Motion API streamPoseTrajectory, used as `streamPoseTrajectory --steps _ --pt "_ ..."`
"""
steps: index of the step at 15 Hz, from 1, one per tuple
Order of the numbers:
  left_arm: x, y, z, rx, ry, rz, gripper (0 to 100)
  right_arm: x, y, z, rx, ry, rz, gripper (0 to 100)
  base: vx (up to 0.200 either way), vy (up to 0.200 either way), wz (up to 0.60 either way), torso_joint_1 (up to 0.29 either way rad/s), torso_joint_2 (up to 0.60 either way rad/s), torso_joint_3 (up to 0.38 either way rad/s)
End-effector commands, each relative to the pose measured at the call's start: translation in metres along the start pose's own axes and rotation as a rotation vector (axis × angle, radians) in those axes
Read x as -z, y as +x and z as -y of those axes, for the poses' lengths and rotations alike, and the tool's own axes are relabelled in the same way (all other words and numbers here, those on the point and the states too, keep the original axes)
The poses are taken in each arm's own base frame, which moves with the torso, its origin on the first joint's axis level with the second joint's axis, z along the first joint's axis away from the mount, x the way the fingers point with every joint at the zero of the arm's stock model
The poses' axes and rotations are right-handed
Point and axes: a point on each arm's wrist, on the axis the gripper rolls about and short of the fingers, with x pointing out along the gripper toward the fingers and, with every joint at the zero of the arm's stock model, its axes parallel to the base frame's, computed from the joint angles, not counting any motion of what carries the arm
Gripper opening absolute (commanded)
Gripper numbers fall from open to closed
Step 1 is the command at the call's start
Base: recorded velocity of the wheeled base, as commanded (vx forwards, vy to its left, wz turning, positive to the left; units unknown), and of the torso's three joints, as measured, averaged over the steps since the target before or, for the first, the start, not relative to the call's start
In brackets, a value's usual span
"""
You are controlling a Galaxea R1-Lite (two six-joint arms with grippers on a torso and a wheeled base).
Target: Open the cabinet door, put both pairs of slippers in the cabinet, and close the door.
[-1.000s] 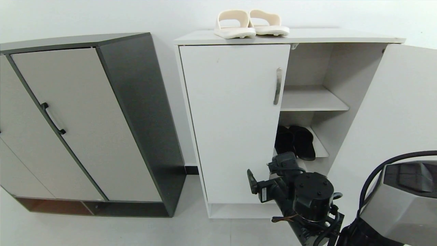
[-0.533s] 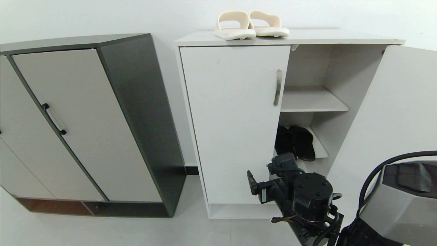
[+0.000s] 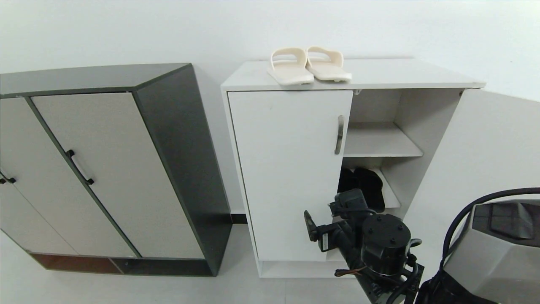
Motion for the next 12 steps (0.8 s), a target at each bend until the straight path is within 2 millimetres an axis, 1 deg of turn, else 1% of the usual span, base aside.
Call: streamPoseTrajectory --steps 1,6,12 --pt "0.0000 0.0001 0.0000 0.000 0.000 -0.002 0 0.0020 0.0003 -0.0008 -0.002 -0.004 -0.005 100 0.000 0.000 0.00 0.115 -0.47 -0.334" --pt "0.0000 0.0001 0.0000 0.000 0.000 -0.002 0 0.0020 0.0003 -0.0008 -0.002 -0.004 -0.005 100 0.000 0.000 0.00 0.143 -0.47 -0.331" --pt "0.0000 0.0001 0.0000 0.000 0.000 -0.002 0 0.0017 0.0002 -0.0014 -0.003 -0.005 -0.004 100 0.000 0.000 0.00 0.177 -0.49 -0.314"
